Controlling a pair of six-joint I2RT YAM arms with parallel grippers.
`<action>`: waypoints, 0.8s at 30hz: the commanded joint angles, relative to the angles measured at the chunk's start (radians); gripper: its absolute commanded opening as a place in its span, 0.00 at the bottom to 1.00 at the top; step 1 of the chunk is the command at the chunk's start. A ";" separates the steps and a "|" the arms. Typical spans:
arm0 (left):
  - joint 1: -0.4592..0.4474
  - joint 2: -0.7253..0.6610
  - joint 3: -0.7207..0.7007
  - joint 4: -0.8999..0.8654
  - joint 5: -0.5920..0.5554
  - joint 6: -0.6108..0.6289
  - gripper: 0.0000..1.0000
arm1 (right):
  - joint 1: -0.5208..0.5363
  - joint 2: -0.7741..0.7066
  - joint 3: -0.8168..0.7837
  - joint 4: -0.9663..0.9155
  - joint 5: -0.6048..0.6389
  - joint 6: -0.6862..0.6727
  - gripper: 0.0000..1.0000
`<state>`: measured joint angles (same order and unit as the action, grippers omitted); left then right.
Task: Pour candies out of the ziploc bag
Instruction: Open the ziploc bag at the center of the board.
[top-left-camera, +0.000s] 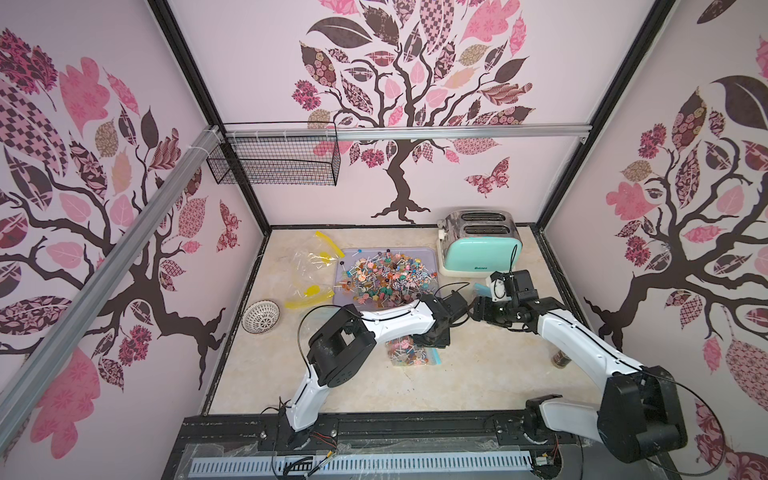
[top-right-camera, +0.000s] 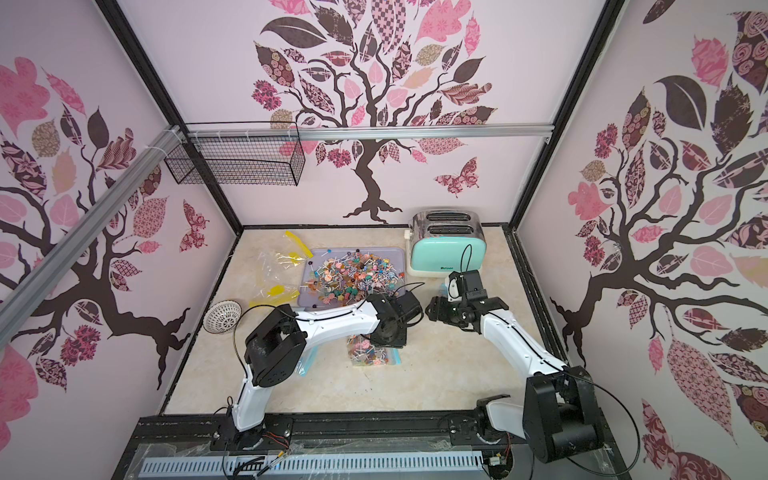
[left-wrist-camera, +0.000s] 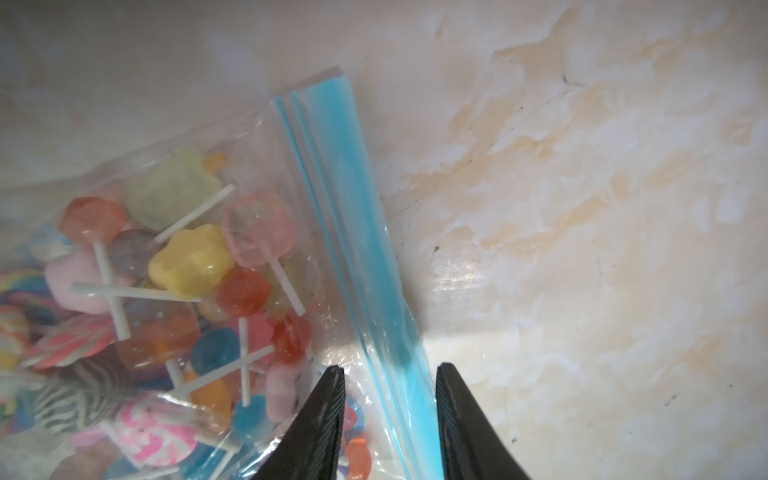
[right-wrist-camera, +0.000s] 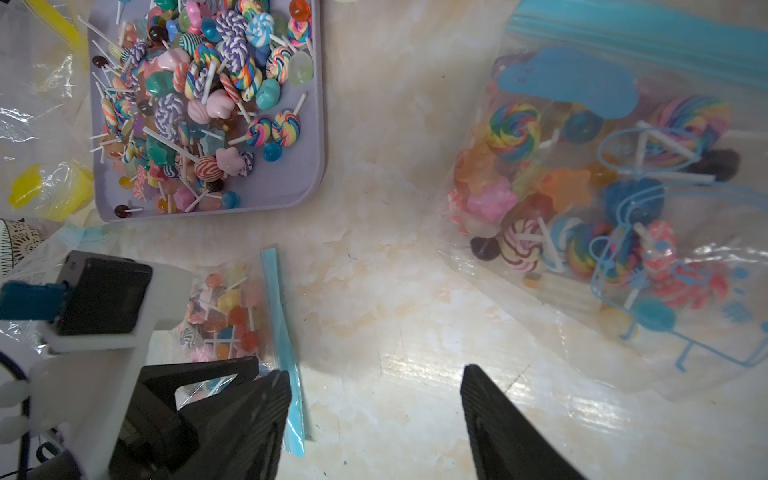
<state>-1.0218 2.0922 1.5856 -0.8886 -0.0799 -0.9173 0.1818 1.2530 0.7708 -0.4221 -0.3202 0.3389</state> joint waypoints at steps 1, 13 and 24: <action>0.000 0.013 -0.013 -0.007 -0.021 -0.008 0.40 | -0.002 0.006 -0.015 -0.003 -0.014 -0.008 0.70; -0.001 0.058 -0.007 0.008 -0.003 -0.006 0.35 | -0.002 0.007 -0.016 -0.001 -0.020 -0.011 0.70; -0.001 0.056 -0.004 0.007 0.002 -0.006 0.25 | -0.002 0.008 -0.017 0.002 -0.023 -0.010 0.69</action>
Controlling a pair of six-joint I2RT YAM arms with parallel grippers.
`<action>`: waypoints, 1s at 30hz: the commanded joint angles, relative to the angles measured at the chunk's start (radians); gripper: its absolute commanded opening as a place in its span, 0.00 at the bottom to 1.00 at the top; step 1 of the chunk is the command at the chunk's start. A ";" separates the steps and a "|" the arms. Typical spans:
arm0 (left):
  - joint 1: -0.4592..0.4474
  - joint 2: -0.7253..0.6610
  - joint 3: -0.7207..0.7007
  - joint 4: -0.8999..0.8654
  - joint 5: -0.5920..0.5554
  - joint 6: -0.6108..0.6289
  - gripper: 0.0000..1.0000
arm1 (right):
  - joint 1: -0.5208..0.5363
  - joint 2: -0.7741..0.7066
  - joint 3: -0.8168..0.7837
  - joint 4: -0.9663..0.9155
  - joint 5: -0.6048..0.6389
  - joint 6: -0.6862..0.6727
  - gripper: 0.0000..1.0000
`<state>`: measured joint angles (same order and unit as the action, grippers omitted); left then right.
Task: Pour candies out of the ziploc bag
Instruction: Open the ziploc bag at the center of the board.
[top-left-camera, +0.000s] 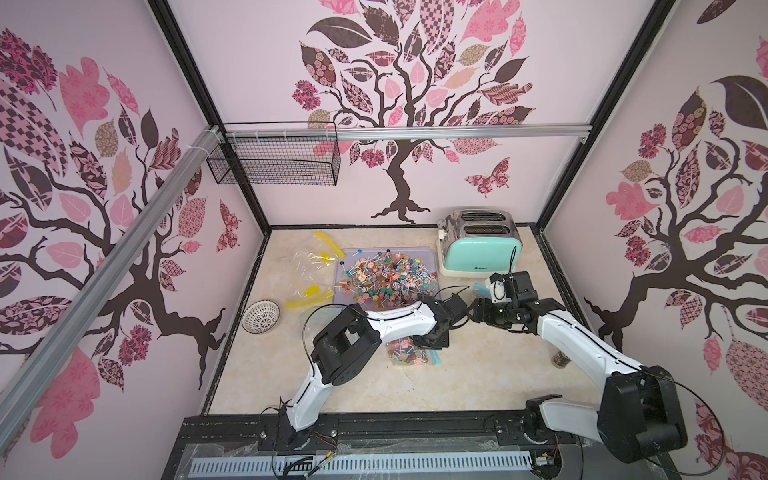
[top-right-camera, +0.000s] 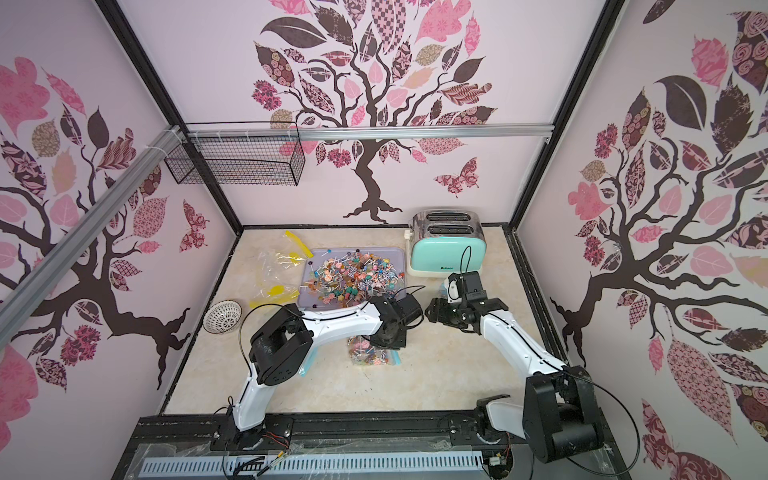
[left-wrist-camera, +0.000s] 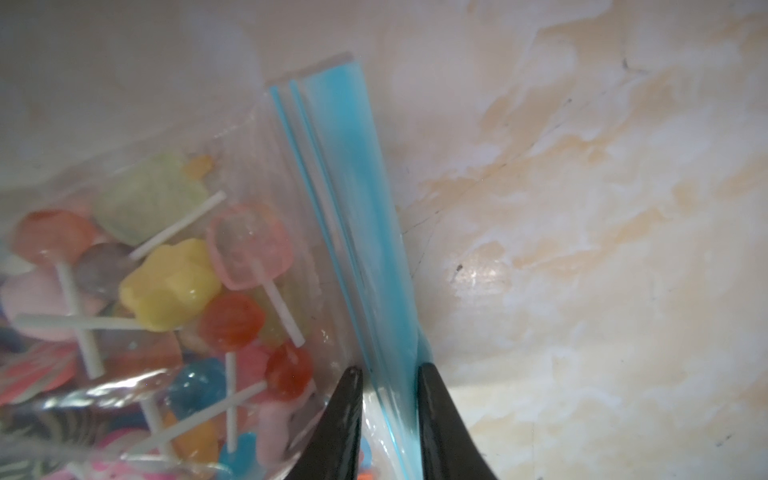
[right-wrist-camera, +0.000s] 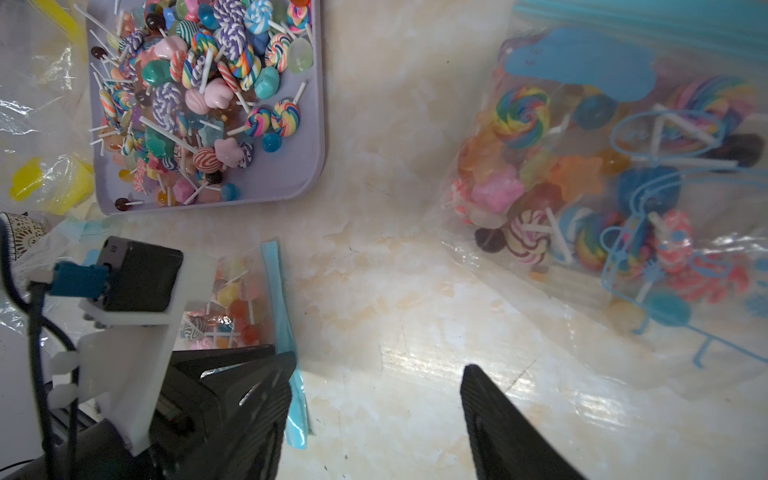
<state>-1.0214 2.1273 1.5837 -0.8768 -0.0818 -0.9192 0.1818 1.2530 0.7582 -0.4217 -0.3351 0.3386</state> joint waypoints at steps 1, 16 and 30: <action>-0.001 0.018 -0.002 -0.007 0.002 -0.003 0.24 | -0.002 0.008 -0.005 0.001 -0.009 -0.009 0.69; -0.001 -0.016 -0.019 0.000 0.002 -0.004 0.01 | -0.002 0.019 -0.005 0.004 -0.016 -0.013 0.69; -0.002 -0.315 -0.466 0.445 0.165 0.033 0.00 | 0.175 0.193 -0.078 0.200 -0.336 0.041 0.62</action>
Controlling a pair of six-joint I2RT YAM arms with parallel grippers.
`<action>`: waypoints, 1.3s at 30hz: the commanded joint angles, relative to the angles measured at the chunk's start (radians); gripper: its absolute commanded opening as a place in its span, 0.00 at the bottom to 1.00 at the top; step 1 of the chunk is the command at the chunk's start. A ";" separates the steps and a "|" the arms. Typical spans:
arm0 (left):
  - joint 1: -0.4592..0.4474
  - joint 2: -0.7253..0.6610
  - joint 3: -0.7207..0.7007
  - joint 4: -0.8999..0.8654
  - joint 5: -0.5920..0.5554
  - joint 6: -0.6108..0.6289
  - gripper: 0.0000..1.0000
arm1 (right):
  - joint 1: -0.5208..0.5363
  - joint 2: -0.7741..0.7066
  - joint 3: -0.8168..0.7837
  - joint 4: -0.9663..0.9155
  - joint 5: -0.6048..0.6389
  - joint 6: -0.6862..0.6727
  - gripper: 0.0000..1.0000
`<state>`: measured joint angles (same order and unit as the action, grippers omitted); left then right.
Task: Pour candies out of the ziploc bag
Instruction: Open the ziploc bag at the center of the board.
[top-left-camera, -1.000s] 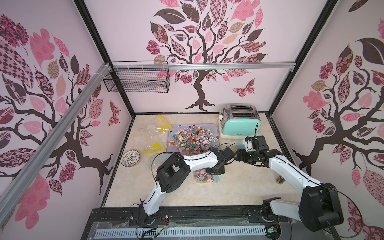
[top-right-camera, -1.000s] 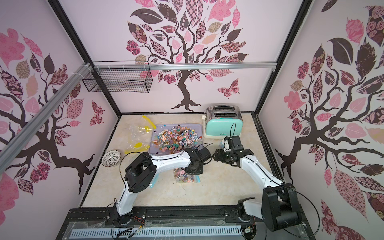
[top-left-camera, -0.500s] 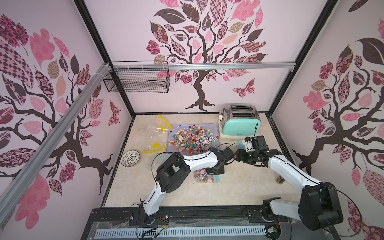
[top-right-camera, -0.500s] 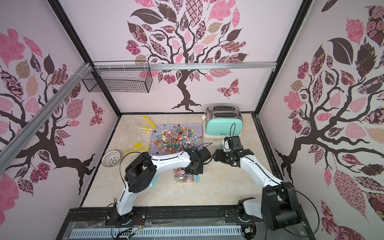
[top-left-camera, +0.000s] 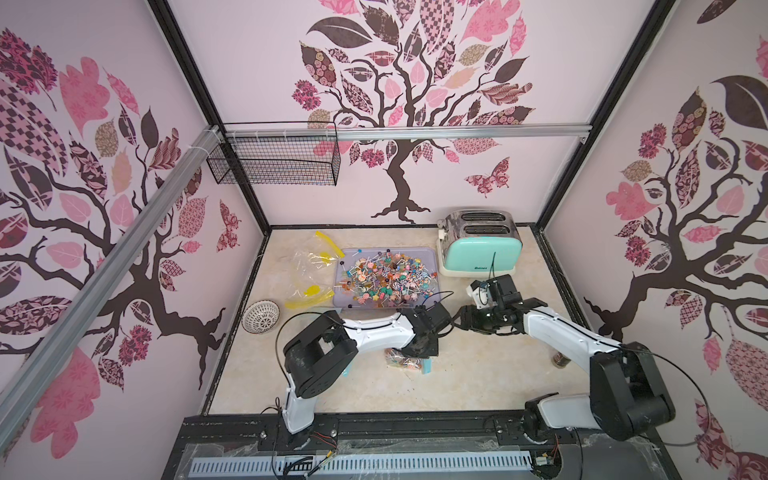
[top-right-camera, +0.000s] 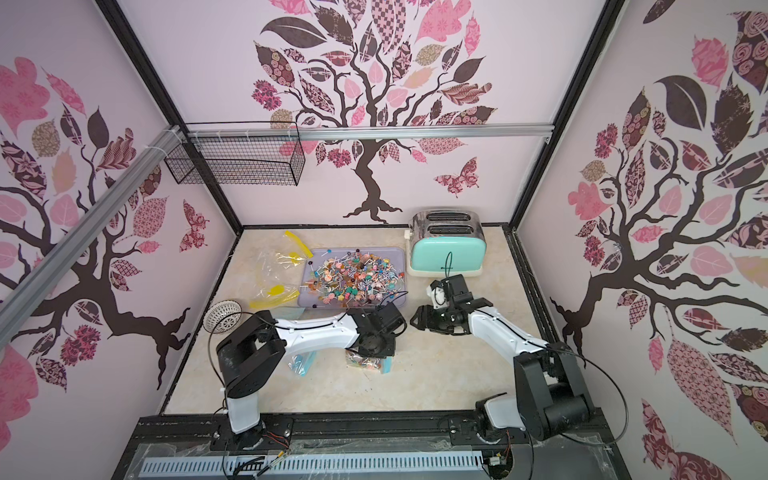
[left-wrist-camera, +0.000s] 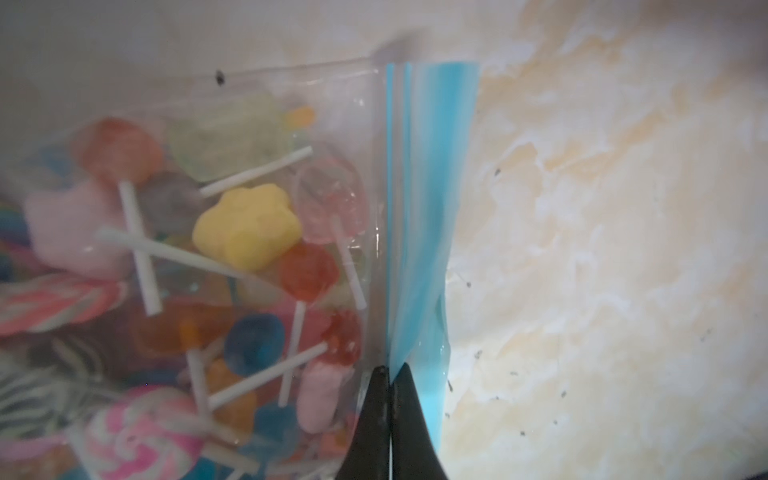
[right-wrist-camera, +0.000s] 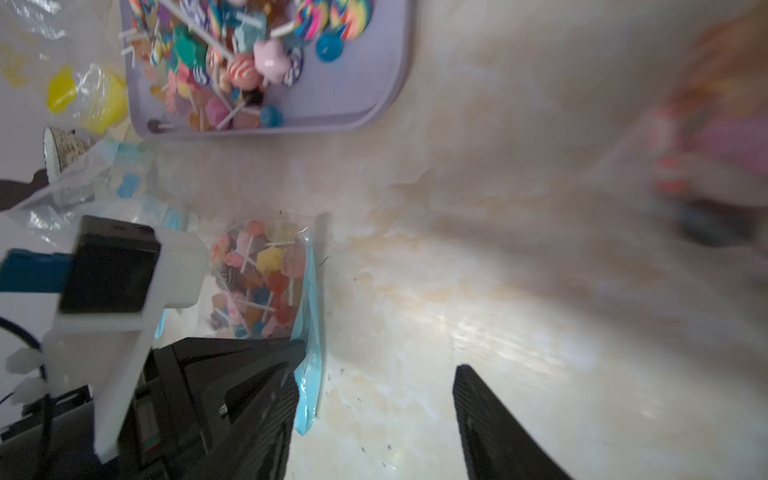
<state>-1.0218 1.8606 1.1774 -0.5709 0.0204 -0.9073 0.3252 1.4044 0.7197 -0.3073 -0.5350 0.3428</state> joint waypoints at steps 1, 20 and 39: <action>-0.002 -0.068 -0.094 0.169 0.070 0.016 0.00 | 0.039 0.059 -0.067 0.141 -0.181 0.066 0.61; 0.011 -0.107 -0.175 0.276 0.105 0.025 0.00 | 0.121 0.219 -0.289 0.519 -0.264 0.252 0.40; 0.011 -0.131 -0.208 0.285 0.108 0.016 0.00 | 0.121 0.267 -0.233 0.507 -0.232 0.260 0.25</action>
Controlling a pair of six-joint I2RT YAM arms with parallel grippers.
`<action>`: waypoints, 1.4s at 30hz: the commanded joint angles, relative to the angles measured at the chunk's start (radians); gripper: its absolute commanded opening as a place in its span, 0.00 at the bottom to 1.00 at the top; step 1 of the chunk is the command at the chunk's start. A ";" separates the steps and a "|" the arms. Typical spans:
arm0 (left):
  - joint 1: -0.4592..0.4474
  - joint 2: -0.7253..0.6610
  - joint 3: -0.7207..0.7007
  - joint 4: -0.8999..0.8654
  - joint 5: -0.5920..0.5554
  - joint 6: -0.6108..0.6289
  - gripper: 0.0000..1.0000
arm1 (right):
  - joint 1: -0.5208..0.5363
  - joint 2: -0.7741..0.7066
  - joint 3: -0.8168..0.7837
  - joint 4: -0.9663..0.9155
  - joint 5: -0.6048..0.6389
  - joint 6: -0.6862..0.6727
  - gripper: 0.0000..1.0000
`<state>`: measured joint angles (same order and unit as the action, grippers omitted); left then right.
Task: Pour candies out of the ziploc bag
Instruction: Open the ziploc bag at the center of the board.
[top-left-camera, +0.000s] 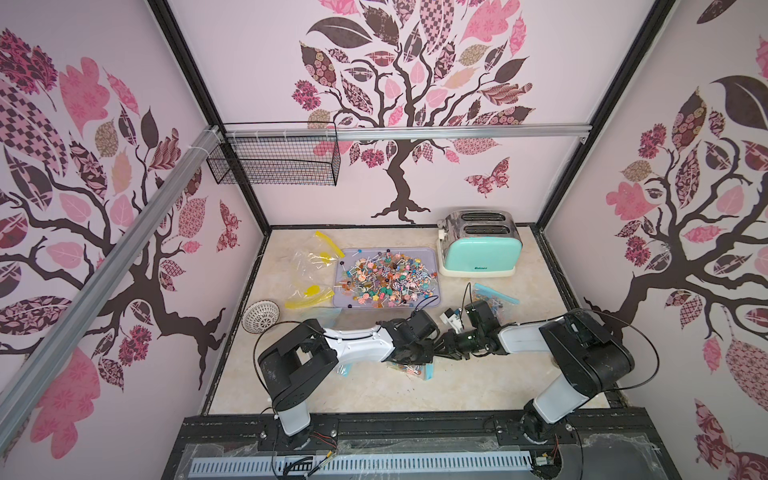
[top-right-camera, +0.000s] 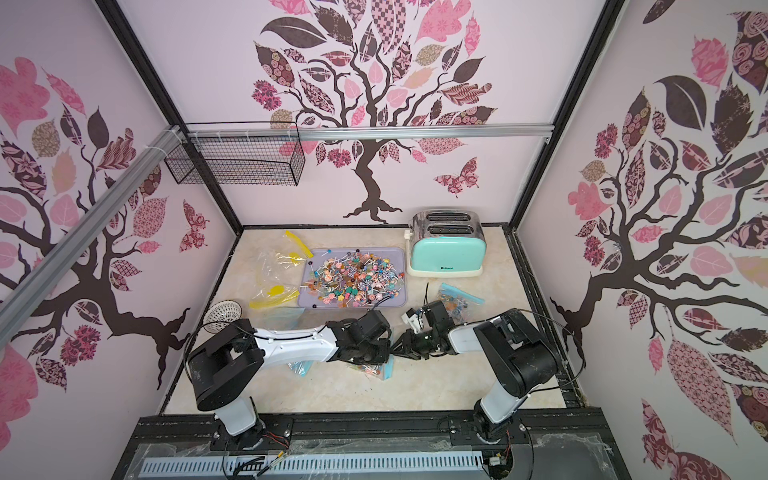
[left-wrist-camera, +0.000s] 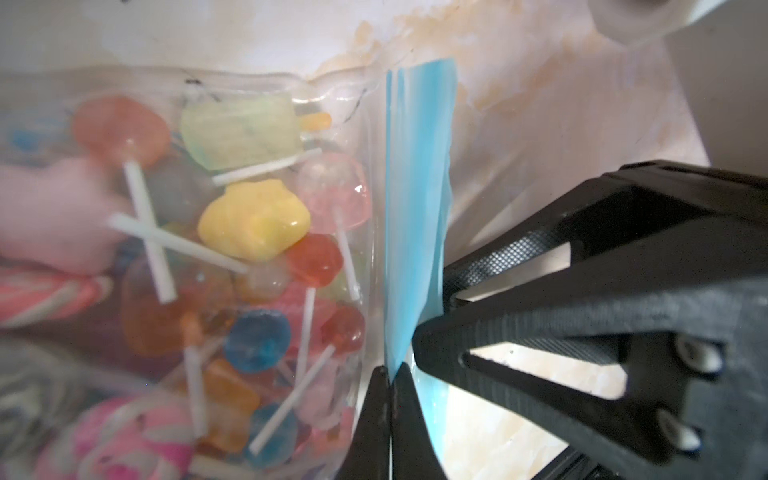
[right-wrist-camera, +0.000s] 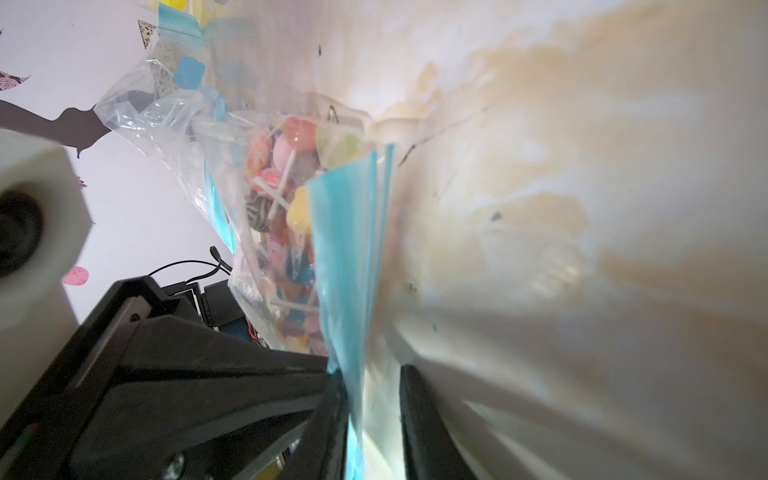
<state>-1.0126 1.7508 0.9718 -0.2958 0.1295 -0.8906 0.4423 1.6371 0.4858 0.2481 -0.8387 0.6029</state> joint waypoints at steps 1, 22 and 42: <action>0.002 -0.020 -0.001 0.010 0.001 -0.001 0.00 | 0.004 0.039 0.002 -0.043 0.068 0.003 0.25; 0.003 -0.016 -0.011 0.029 -0.027 -0.018 0.00 | 0.014 0.099 0.026 0.023 0.044 0.040 0.03; 0.008 0.012 0.015 -0.086 -0.259 -0.248 0.00 | 0.115 0.052 0.077 -0.234 0.365 0.028 0.00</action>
<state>-1.0157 1.7626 1.0096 -0.3813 -0.0303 -1.0901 0.5373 1.6772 0.5758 0.2272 -0.6628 0.6476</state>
